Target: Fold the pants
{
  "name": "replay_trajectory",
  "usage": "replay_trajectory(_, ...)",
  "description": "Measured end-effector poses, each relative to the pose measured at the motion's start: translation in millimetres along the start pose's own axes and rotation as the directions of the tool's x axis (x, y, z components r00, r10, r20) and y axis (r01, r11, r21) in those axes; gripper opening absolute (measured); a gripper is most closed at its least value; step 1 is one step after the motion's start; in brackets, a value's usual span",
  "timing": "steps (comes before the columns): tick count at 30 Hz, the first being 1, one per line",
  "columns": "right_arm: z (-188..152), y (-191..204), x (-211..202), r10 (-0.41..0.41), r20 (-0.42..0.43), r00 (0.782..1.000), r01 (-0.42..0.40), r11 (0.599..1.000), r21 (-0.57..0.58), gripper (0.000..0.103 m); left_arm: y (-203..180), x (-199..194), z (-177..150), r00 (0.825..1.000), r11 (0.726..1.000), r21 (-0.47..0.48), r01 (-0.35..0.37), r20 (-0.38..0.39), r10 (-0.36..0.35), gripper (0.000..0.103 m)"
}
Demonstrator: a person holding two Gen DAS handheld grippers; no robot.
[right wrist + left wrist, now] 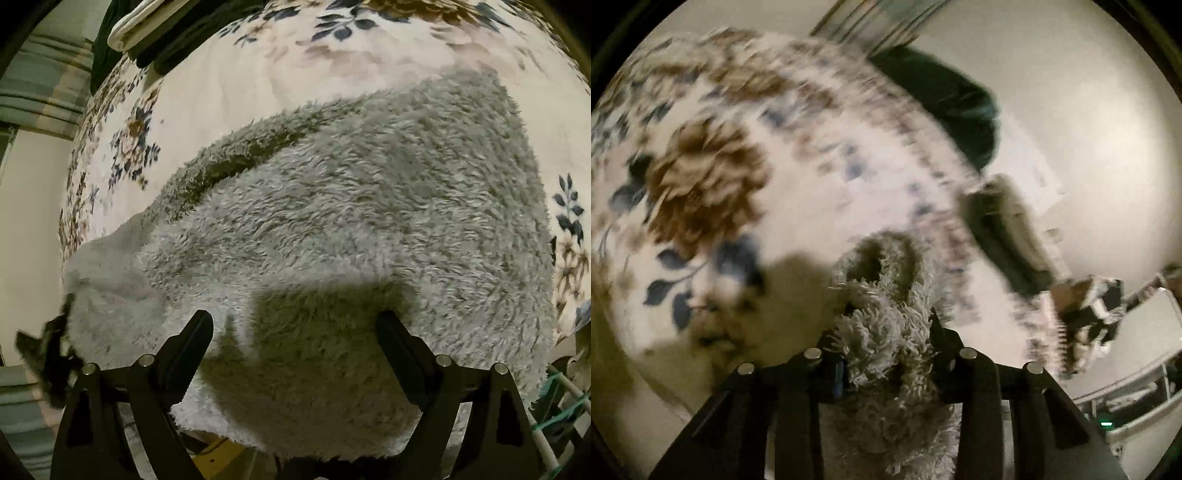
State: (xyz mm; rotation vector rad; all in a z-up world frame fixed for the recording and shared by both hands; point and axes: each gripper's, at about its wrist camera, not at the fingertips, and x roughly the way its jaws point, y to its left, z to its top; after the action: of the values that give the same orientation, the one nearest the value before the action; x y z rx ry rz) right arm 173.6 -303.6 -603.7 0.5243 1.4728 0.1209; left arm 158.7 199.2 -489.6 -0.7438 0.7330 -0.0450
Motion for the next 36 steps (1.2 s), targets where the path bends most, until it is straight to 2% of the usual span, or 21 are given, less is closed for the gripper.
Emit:
replay_trajectory(3, -1, -13, -10, 0.019, 0.018, 1.0, -0.02, 0.999, 0.032, 0.092, -57, -19, -1, 0.996, 0.995, 0.045, 0.088, 0.007, -0.089, 0.03)
replay_trajectory(6, -4, -31, -26, 0.042, 0.044, 0.998, -0.045, 0.996, 0.072, 0.092, -129, -31, -14, 0.982, 0.975, 0.121, 0.187, -0.016, -0.186, 0.029)
replay_trajectory(7, -5, -37, -32, 0.047, 0.055, 0.997, -0.051, 0.995, 0.082, 0.092, -159, -31, -23, 0.972, 0.962, 0.139, 0.235, -0.04, -0.231, 0.028)
replay_trajectory(8, -7, -44, -39, 0.05, 0.067, 0.997, -0.056, 0.994, 0.094, 0.092, -179, -32, -32, 0.964, 0.952, 0.15, 0.267, -0.058, -0.261, 0.021)
replay_trajectory(10, -11, -63, -56, 0.055, 0.097, 0.994, -0.067, 0.99, 0.123, 0.092, -224, -21, -54, 0.934, 0.918, 0.175, 0.356, -0.107, -0.341, 0.016)
replay_trajectory(12, -14, -88, -72, 0.048, 0.121, 0.992, -0.067, 0.986, 0.155, 0.092, -267, -3, -86, 0.894, 0.877, 0.196, 0.439, -0.188, -0.406, 0.012)
replay_trajectory(14, -19, -110, -84, 0.036, 0.135, 0.99, -0.061, 0.981, 0.185, 0.092, -305, 25, -124, 0.865, 0.844, 0.238, 0.48, -0.288, -0.411, 0.012)
replay_trajectory(16, -21, -136, -95, 0.014, 0.144, 0.989, -0.045, 0.976, 0.212, 0.092, -325, 45, -153, 0.838, 0.83, 0.248, 0.499, -0.382, -0.39, 0.012)
replay_trajectory(18, -21, -155, -106, -0.001, 0.151, 0.989, -0.032, 0.976, 0.215, 0.092, -329, 60, -167, 0.837, 0.858, 0.236, 0.456, -0.441, -0.323, 0.013)
replay_trajectory(19, -19, -158, -110, 0.005, 0.154, 0.988, -0.038, 0.977, 0.21, 0.092, -326, 65, -171, 0.846, 0.88, 0.245, 0.408, -0.465, -0.262, 0.015)
replay_trajectory(21, -13, -159, -113, 0.058, 0.152, 0.987, -0.088, 0.977, 0.194, 0.092, -314, 70, -174, 0.859, 0.911, 0.279, 0.303, -0.494, -0.134, 0.028)
replay_trajectory(23, -2, -148, -110, 0.157, 0.143, 0.977, -0.179, 0.972, 0.152, 0.092, -292, 68, -172, 0.88, 0.933, 0.307, 0.189, -0.475, -0.022, 0.073)
replay_trajectory(24, 2, -137, -105, 0.192, 0.133, 0.972, -0.21, 0.968, 0.137, 0.092, -280, 66, -166, 0.892, 0.94, 0.313, 0.134, -0.452, 0.023, 0.079)
replay_trajectory(25, 7, -129, -99, 0.226, 0.119, 0.967, -0.24, 0.962, 0.128, 0.092, -267, 63, -161, 0.902, 0.943, 0.322, 0.08, -0.426, 0.069, 0.081)
replay_trajectory(26, 11, -121, -92, 0.264, 0.106, 0.959, -0.276, 0.953, 0.125, 0.092, -253, 61, -155, 0.905, 0.941, 0.339, 0.019, -0.406, 0.128, 0.081)
replay_trajectory(28, 22, -102, -68, 0.356, 0.059, 0.933, -0.361, 0.923, 0.135, 0.092, -228, 60, -144, 0.893, 0.921, 0.378, -0.098, -0.374, 0.249, 0.081)
replay_trajectory(29, 27, -95, -57, 0.378, 0.047, 0.925, -0.38, 0.914, 0.139, 0.092, -216, 57, -139, 0.889, 0.917, 0.378, -0.126, -0.367, 0.273, 0.081)
replay_trajectory(31, 41, -76, -33, 0.377, 0.014, 0.926, -0.376, 0.92, 0.113, 0.092, -201, 56, -132, 0.883, 0.911, 0.379, -0.165, -0.354, 0.307, 0.081)
replay_trajectory(33, 52, -60, -6, 0.39, -0.054, 0.919, -0.384, 0.919, 0.092, 0.094, -190, 51, -124, 0.879, 0.903, 0.381, -0.201, -0.337, 0.338, 0.081)
replay_trajectory(35, 58, -45, 11, 0.358, -0.097, 0.929, -0.353, 0.933, 0.072, 0.094, -180, 50, -115, 0.878, 0.904, 0.365, -0.222, -0.327, 0.348, 0.081)
replay_trajectory(36, 58, -39, 13, 0.352, -0.098, 0.931, -0.348, 0.936, 0.056, 0.087, -175, 54, -113, 0.878, 0.904, 0.36, -0.229, -0.324, 0.351, 0.081)
